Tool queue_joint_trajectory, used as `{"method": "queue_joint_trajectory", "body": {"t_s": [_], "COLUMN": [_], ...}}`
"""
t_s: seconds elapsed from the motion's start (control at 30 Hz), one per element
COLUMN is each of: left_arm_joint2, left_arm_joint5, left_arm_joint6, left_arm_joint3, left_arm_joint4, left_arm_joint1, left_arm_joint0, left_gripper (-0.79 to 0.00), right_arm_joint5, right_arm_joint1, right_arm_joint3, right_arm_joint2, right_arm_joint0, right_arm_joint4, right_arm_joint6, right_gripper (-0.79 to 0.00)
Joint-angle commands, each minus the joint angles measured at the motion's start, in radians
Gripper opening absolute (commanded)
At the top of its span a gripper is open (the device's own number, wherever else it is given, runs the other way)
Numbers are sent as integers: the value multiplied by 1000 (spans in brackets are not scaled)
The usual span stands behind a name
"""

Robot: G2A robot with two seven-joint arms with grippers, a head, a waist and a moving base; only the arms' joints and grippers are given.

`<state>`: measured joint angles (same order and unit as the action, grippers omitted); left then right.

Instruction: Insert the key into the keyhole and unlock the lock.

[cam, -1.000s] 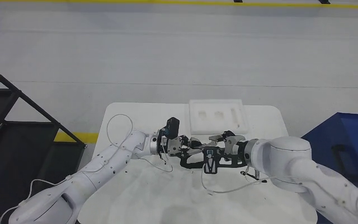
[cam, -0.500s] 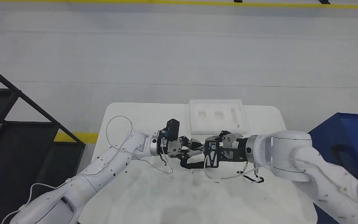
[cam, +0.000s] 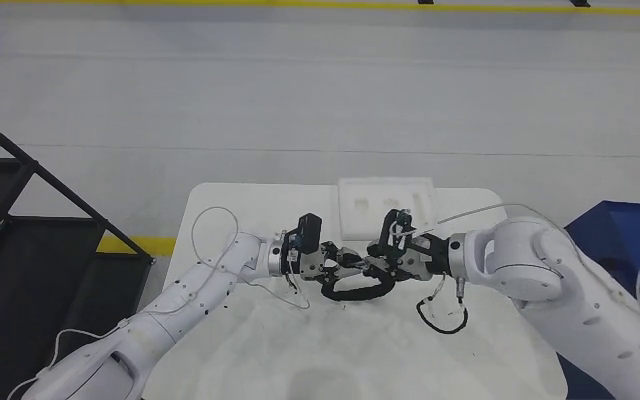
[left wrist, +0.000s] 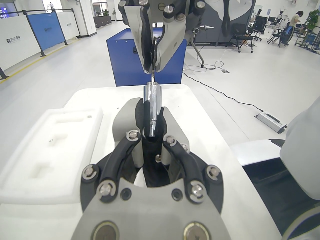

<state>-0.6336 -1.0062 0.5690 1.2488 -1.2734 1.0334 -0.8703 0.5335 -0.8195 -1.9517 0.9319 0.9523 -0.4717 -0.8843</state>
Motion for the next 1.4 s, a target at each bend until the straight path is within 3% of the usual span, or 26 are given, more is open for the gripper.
{"method": "queue_joint_trajectory", "body": {"t_s": [0.0,0.17,0.2,0.23,0.27,0.47,0.83,0.87,0.9,0.93,1.17,1.37], "left_arm_joint2": [-3,-10,-12,-14,-15,-13,33,41,48,57,85,36], "left_arm_joint5": [1,-1,-1,2,2,13,111,105,97,92,40,-6], "left_arm_joint6": [7,23,22,19,14,-94,-477,-501,-521,-548,-612,-562], "left_arm_joint3": [2,1,-1,-6,-10,-62,-163,-174,-189,-207,-298,-314], "left_arm_joint4": [-18,-47,-53,-56,-59,-67,34,50,67,79,178,242], "left_arm_joint1": [1,6,7,7,8,18,76,83,91,99,152,156], "left_arm_joint0": [0,-3,-3,-3,-3,9,63,69,76,85,158,238], "left_gripper": [-785,-785,-785,-785,-785,-785,-763,-536,-197,0,0,0], "right_arm_joint5": [-4,-27,-27,-26,-28,-23,20,23,24,26,10,5], "right_arm_joint1": [1,0,0,1,1,10,11,9,7,5,-11,-29], "right_arm_joint3": [13,35,35,33,29,-6,-29,-25,-20,-16,39,82], "right_arm_joint2": [0,10,12,16,18,59,68,63,58,54,38,26], "right_arm_joint0": [12,22,24,24,26,43,80,77,73,68,31,-51], "right_arm_joint4": [56,128,131,125,119,71,57,57,55,57,55,47], "right_arm_joint6": [-13,-25,-27,-30,-33,-46,-1,4,8,16,65,71], "right_gripper": [-785,-785,-603,-102,0,0,0,0,0,0,0,0]}}
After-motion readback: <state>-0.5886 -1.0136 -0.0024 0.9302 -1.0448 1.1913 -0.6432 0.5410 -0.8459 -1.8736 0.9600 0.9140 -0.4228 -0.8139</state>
